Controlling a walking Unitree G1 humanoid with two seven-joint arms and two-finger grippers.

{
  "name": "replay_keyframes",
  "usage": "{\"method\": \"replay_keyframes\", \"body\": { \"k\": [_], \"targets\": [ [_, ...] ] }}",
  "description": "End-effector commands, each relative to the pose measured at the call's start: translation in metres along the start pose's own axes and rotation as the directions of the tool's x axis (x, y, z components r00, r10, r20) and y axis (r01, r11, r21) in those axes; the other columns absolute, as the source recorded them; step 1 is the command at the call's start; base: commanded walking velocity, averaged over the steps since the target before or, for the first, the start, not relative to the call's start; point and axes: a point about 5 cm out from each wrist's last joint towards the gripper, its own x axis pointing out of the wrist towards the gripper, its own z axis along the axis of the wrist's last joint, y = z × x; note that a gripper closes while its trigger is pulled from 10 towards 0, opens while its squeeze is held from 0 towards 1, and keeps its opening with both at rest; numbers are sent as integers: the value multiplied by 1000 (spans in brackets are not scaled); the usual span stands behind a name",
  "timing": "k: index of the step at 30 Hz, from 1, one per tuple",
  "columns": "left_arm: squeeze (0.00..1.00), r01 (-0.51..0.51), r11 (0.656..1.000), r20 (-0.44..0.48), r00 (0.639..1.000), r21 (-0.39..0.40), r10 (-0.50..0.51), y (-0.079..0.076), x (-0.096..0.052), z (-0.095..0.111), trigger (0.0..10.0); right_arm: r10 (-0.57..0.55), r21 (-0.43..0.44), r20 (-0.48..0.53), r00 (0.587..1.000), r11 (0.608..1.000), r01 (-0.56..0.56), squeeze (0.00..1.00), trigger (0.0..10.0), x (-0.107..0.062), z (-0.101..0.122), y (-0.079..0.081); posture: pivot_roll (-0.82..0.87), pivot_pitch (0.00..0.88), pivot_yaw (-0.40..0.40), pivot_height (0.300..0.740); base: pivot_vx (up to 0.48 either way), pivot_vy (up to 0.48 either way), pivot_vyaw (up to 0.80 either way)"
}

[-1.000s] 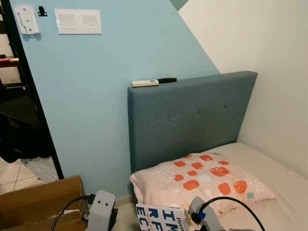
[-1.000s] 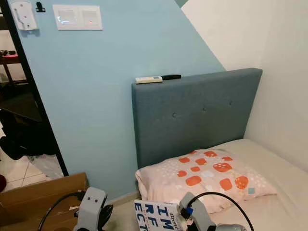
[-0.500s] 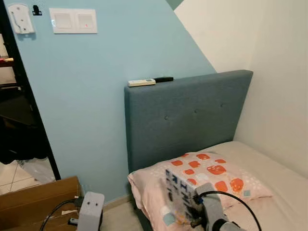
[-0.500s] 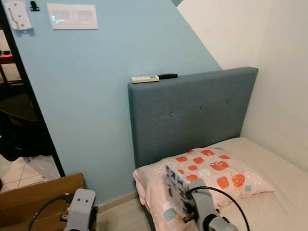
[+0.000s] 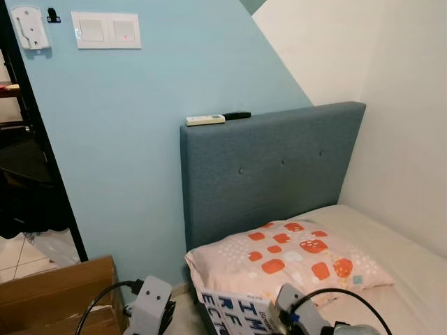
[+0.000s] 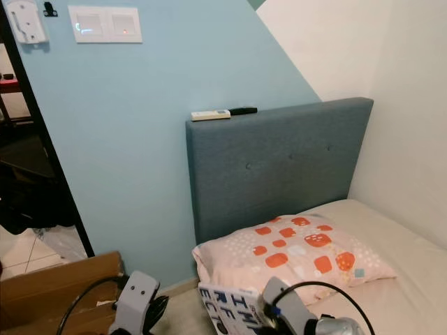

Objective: Clean up the room

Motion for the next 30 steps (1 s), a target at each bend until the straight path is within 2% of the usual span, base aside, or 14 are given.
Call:
{"method": "replay_keyframes", "body": {
  "k": [1,3,4,5,8,13,16,18,22,23,25,28,29,30],
  "targets": [
    [1000,98,995,17,995,8,-98,-2,1,4,10000,47,-101,6,999,994,-47,0,10000,-5,14,-4,-46,78,-3,740,0,0,0],
    [1000,247,968,32,968,33,-248,-2,5,14,10000,86,-181,-65,994,979,-97,0,10000,-18,15,-13,-47,79,7,740,0,0,0],
    [1000,247,968,32,968,33,-248,-2,5,14,10000,86,-181,-65,994,979,-97,0,10000,-18,15,-13,-47,79,7,740,0,0,0],
    [1000,335,940,38,941,62,-338,0,9,22,10000,121,-228,-101,988,963,-141,0,10000,-25,20,-19,-48,78,19,740,0,0,0],
    [1000,412,908,48,908,78,-416,-1,14,32,10000,145,-274,-113,983,946,-171,0,10000,-24,26,-20,-49,78,26,740,0,0,0],
    [1000,458,885,49,885,83,-463,-3,17,36,10000,126,-333,-123,984,929,-161,0,10000,-19,30,-21,-48,77,36,740,0,0,0],
    [1000,520,852,41,852,54,-522,-8,22,38,10000,118,-452,-115,986,878,-158,0,10000,1,42,-19,-41,77,49,740,0,0,0],
    [1000,524,850,42,849,53,-526,-8,22,38,10000,117,-466,-125,985,870,-162,0,10000,3,43,-18,-40,79,52,740,0,0,0],
    [1000,587,808,37,808,50,-588,-13,22,41,10000,110,-518,-147,983,838,-171,0,10000,9,48,-21,-34,80,51,740,0,0,0],
    [1000,587,808,37,808,50,-588,-13,22,41,10000,110,-518,-147,983,838,-171,0,10000,9,48,-21,-34,80,51,740,0,0,0],
    [1000,622,781,29,781,52,-624,-19,20,43,10000,109,-536,-143,984,827,-169,0,10000,11,52,-23,-33,78,47,740,0,0,0],
    [1000,637,769,20,769,53,-639,-21,19,42,10000,107,-540,-144,984,825,-169,0,10000,10,53,-23,-35,78,47,740,0,0,0],
    [1000,669,741,-5,742,64,-670,-24,16,40,10000,102,-547,-156,982,819,-172,0,10000,10,52,-25,-30,78,50,740,0,0,0],
    [1000,669,741,-5,742,64,-670,-24,16,40,10000,102,-547,-156,982,819,-172,0,10000,10,52,-25,-30,78,50,740,0,0,0]
  ]
}}
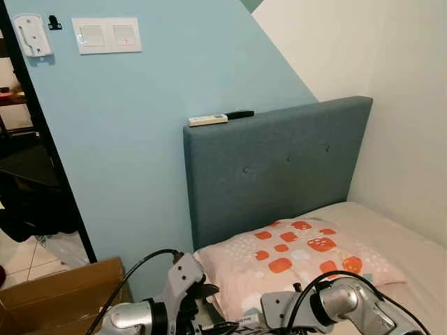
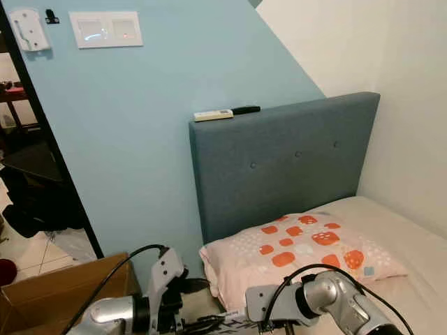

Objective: Clean up the room

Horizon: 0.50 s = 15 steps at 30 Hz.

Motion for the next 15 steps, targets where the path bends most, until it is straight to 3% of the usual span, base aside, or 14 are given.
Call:
{"method": "replay_keyframes", "body": {
  "k": [1,7,9,15],
  "targets": [
    [1000,65,998,-52,997,13,-65,-6,-6,-6,10000,-18,-29,-6,1000,999,18,0,10000,1,1,-5,-30,73,54,740,0,0,0],
    [1000,164,983,-104,982,87,-155,-16,-9,-9,10000,-51,-31,-4,999,998,51,0,10000,1,1,-11,-30,70,54,740,0,0,0],
    [1000,218,966,-170,966,139,-194,-21,-11,-16,10000,-58,-37,-9,998,998,57,0,10000,-1,0,-14,-27,67,50,740,0,0,0],
    [1000,155,966,-204,972,207,-112,-18,-9,-25,10000,-66,-39,56,996,997,68,0,10000,-3,13,-22,-28,62,52,740,0,0,0]
  ]
}}
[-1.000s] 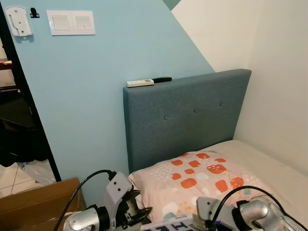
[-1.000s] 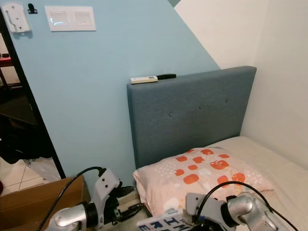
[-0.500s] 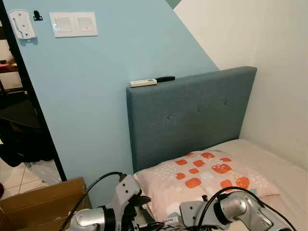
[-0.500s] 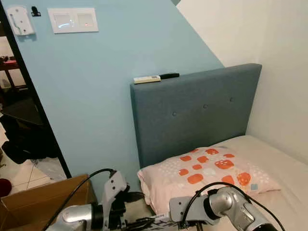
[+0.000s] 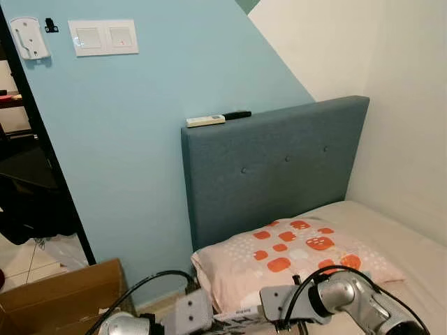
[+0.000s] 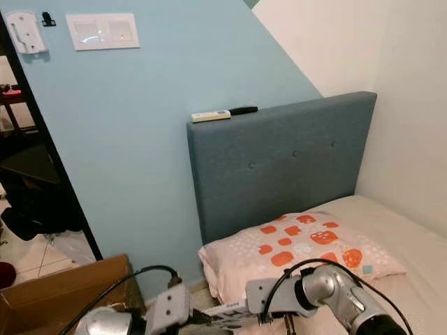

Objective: Clean up the room

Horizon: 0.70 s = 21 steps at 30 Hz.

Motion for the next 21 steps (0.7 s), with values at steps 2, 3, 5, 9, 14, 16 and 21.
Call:
{"method": "replay_keyframes", "body": {
  "k": [2,3,5,9,14,16,21],
  "targets": [
    [1000,-16,1000,-16,1000,0,16,-1,1,-5,10000,-21,-21,57,998,1000,23,0,10000,-2,11,-7,-28,62,52,740,0,0,0],
    [1000,-16,1000,-16,1000,0,16,-1,1,-5,10000,-21,-21,57,998,1000,23,0,10000,-2,11,-7,-28,62,52,740,0,0,0],
    [1000,-47,999,1,999,-15,47,0,3,-6,10000,-9,-47,61,998,999,12,0,10000,0,16,-8,-33,57,59,740,0,0,0],
    [1000,-127,991,15,992,33,126,8,5,-4,10000,-1,-59,70,998,998,5,0,10000,1,21,-8,-37,56,63,740,0,0,0],
    [1000,-111,993,36,993,40,110,10,9,0,10000,3,-76,89,996,997,4,0,10000,4,26,-7,-35,53,63,740,0,0,0],
    [1000,-107,993,35,994,44,105,8,10,-1,10000,4,-75,95,995,997,3,0,10000,5,28,-7,-35,52,66,740,0,0,0],
    [1000,-108,993,27,994,41,106,4,19,-3,10000,5,-77,116,993,997,4,0,10000,5,34,-9,-35,56,66,740,0,0,0]
  ]
}}
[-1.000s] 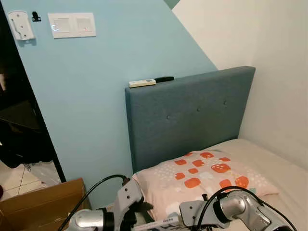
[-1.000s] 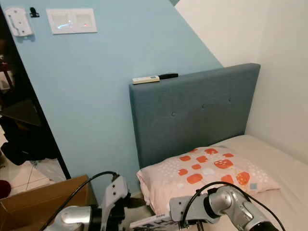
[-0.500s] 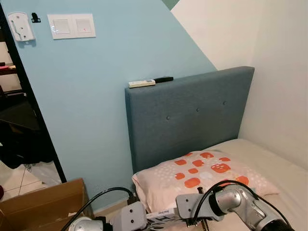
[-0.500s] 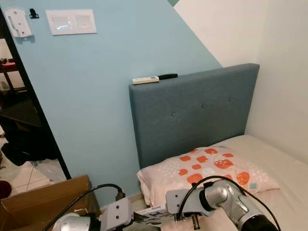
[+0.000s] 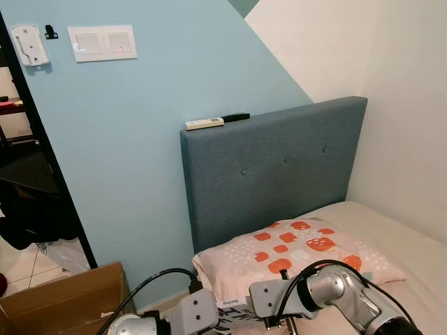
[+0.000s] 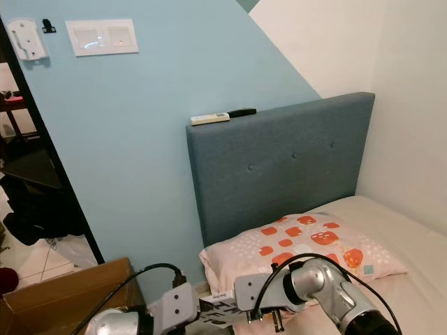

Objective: Clean up the room

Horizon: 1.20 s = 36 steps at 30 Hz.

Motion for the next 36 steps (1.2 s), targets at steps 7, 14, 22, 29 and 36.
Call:
{"method": "replay_keyframes", "body": {
  "k": [7,14,22,29,36],
  "targets": [
    [878,-42,998,-4,999,40,42,4,7,-1,10000,-8,-40,55,998,999,11,0,10000,0,15,-6,-31,59,65,740,0,0,0],
    [0,-183,977,25,983,109,181,25,6,7,10000,4,-48,40,999,999,-2,0,10000,-1,14,-5,-29,59,67,740,0,0,0],
    [0,-199,973,38,980,113,196,30,-2,7,10000,24,-25,-45,999,999,-25,0,10000,-11,-3,0,-26,61,75,740,0,0,0],
    [0,-150,980,6,989,129,150,34,-16,1,10000,27,-19,-125,992,999,-30,0,10000,-24,-19,2,-32,63,77,740,0,0,0],
    [0,-158,979,-8,987,125,161,39,-20,-1,10000,31,-24,-122,992,999,-34,0,10000,-22,-17,3,-25,60,73,740,0,0,0]
  ]
}}
